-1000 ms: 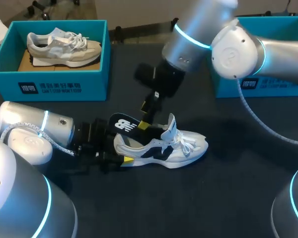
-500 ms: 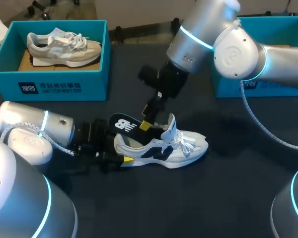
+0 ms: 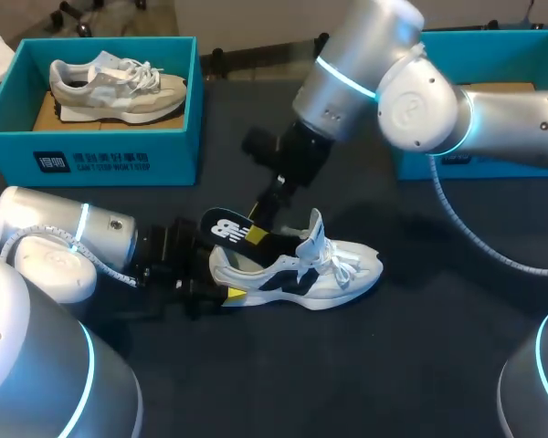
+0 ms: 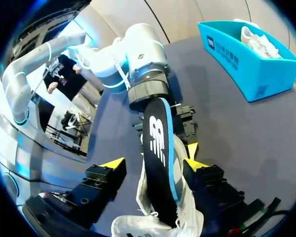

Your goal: Take the shoe out of the shoebox, open the shoe tongue, remove and reinsert the insole, then place the shoe into the shoebox

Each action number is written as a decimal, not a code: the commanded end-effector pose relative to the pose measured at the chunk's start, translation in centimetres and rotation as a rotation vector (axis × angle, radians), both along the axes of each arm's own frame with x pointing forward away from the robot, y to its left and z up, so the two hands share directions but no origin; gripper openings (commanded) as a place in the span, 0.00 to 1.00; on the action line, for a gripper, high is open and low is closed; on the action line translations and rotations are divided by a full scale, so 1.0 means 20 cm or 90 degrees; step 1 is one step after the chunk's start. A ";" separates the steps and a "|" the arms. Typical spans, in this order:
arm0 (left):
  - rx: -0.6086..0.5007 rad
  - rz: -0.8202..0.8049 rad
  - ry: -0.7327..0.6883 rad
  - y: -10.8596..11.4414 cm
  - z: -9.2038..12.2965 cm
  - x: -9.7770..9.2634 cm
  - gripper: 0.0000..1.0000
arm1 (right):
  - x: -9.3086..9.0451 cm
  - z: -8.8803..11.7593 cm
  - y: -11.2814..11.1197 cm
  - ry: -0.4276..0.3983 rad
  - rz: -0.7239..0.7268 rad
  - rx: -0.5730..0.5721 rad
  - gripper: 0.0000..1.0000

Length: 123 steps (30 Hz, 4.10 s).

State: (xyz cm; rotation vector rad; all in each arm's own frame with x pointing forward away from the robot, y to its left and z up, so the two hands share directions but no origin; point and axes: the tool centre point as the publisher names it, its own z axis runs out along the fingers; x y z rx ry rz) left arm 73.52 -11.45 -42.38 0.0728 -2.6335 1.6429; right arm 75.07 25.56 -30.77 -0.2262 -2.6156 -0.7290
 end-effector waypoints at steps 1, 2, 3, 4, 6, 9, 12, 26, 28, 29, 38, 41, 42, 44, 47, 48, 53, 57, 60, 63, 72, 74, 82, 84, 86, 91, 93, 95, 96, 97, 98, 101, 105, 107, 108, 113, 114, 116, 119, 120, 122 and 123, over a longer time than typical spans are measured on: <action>0.002 0.000 0.000 0.00 -0.03 0.02 0.00 | 0.00 -0.03 0.03 0.003 0.002 0.003 0.48; 0.002 0.000 0.000 0.00 -0.03 0.02 0.00 | -0.01 -0.03 0.03 0.004 0.002 0.003 0.48; 0.002 0.000 0.000 0.00 -0.03 0.02 0.00 | -0.01 -0.03 0.03 0.004 0.002 0.003 0.47; 0.002 0.000 0.000 0.00 -0.03 0.02 0.00 | -0.02 -0.04 0.04 0.005 0.002 0.003 0.47; 0.002 0.000 0.000 0.00 -0.03 0.02 0.00 | -0.02 -0.04 0.04 0.007 0.003 0.004 0.47; 0.002 0.000 0.000 0.00 -0.03 0.02 0.00 | -0.03 -0.06 0.05 0.010 0.005 0.007 0.47; 0.002 0.000 0.000 0.00 -0.03 0.02 0.00 | -0.03 -0.07 0.06 0.012 0.007 0.011 0.47; 0.002 0.000 0.000 0.00 -0.03 0.02 0.00 | -0.03 -0.07 0.05 0.021 0.017 0.020 0.00; 0.002 0.000 0.000 0.00 -0.03 0.02 0.00 | -0.03 -0.07 0.04 0.022 0.018 0.019 0.00; 0.002 0.000 0.000 0.00 -0.03 0.02 0.00 | -0.03 -0.06 0.04 0.022 0.018 0.019 0.00; 0.002 0.000 0.000 0.00 -0.03 0.02 0.00 | 0.06 0.00 0.02 -0.050 0.002 0.044 0.00; 0.002 0.000 0.000 0.00 -0.03 0.02 0.00 | 0.11 0.04 0.01 -0.089 -0.014 0.053 0.00; 0.002 0.000 0.000 0.00 -0.03 0.02 0.00 | 0.13 0.05 0.01 -0.101 -0.019 0.054 0.00; 0.002 0.000 0.000 0.00 -0.03 0.02 0.00 | 0.16 0.07 0.01 -0.126 -0.025 0.064 0.00; 0.002 0.000 0.000 0.00 -0.03 0.02 0.00 | 0.21 0.09 0.01 -0.156 -0.030 0.078 0.00; 0.002 0.000 0.000 0.00 -0.03 0.02 0.00 | 0.22 0.10 0.01 -0.162 -0.031 0.081 0.00; 0.002 0.000 0.000 0.00 -0.03 0.02 0.00 | 0.26 0.12 0.00 -0.212 -0.051 0.104 0.00; 0.002 0.000 0.000 0.00 -0.03 0.02 0.00 | 0.30 0.15 -0.01 -0.270 -0.079 0.133 0.00; 0.002 0.000 0.000 0.00 -0.03 0.02 0.00 | 0.34 0.18 -0.01 -0.307 -0.091 0.144 0.00; 0.002 0.000 0.000 0.00 -0.03 0.02 0.00 | 0.37 0.20 -0.02 -0.335 -0.099 0.152 0.00; 0.002 0.000 0.000 0.00 -0.03 0.02 0.00 | 0.44 0.33 -0.05 -0.456 -0.145 0.172 0.00; 0.002 0.000 0.000 0.00 -0.03 0.02 0.00 | 0.46 0.36 -0.06 -0.480 -0.156 0.175 0.00; 0.002 0.000 0.000 0.00 -0.03 0.02 0.00 | 0.50 0.46 -0.08 -0.558 -0.180 0.207 0.00; 0.002 0.000 0.000 0.00 -0.03 0.02 0.00 | 0.51 0.49 -0.09 -0.579 -0.190 0.213 0.00; 0.002 0.000 0.000 0.00 -0.03 0.02 0.00 | 0.51 0.50 -0.09 -0.602 -0.180 0.206 0.00; 0.002 0.000 0.000 0.00 -0.03 0.02 0.00 | 0.51 0.50 -0.09 -0.602 -0.180 0.206 0.00; 0.002 0.000 0.000 0.00 -0.03 0.02 0.00 | 0.51 0.50 -0.09 -0.602 -0.180 0.206 0.00; 0.002 0.000 0.000 0.00 -0.03 0.02 0.00 | 0.51 0.50 -0.09 -0.602 -0.180 0.206 0.00; 0.002 0.000 0.000 0.00 -0.03 0.02 0.00 | 0.51 0.50 -0.09 -0.602 -0.180 0.206 0.00; 0.002 0.000 0.000 0.00 -0.03 0.02 0.00 | 0.51 0.50 -0.09 -0.602 -0.180 0.206 0.00; 0.002 0.000 0.000 0.00 -0.03 0.02 0.00 | 0.51 0.50 -0.09 -0.602 -0.180 0.206 0.00; 0.002 0.000 0.000 0.00 -0.03 0.02 0.00 | 0.51 0.50 -0.09 -0.602 -0.180 0.206 0.00; 0.002 0.000 0.000 0.00 -0.03 0.02 0.00 | 0.53 0.56 -0.15 -0.582 -0.178 0.226 0.00; 0.002 0.000 0.000 0.00 -0.03 0.02 0.00 | 0.54 0.61 -0.20 -0.563 -0.176 0.239 0.00; 0.002 0.000 0.000 0.00 -0.03 0.02 0.00 | 0.54 0.63 -0.21 -0.559 -0.181 0.243 0.00; 0.002 0.000 0.000 0.00 -0.03 0.02 0.00 | 0.56 0.73 -0.30 -0.526 -0.169 0.252 0.00; 0.002 0.000 0.000 0.00 -0.03 0.02 0.00 | 0.56 0.74 -0.30 -0.519 -0.164 0.255 0.00; 0.002 0.000 0.000 0.00 -0.03 0.02 0.00 | 0.57 0.77 -0.33 -0.496 -0.152 0.261 0.00; 0.002 0.000 0.000 0.00 -0.03 0.02 0.00 | 0.57 0.80 -0.35 -0.470 -0.140 0.285 0.00; 0.002 0.000 0.000 0.00 -0.03 0.02 0.00 | 0.57 0.81 -0.36 -0.466 -0.136 0.288 0.00; 0.002 0.000 0.000 0.00 -0.03 0.02 0.00 | 0.58 0.83 -0.37 -0.446 -0.119 0.304 0.00; 0.002 0.000 0.000 0.00 -0.03 0.02 0.00 | 0.58 0.84 -0.38 -0.440 -0.115 0.312 0.00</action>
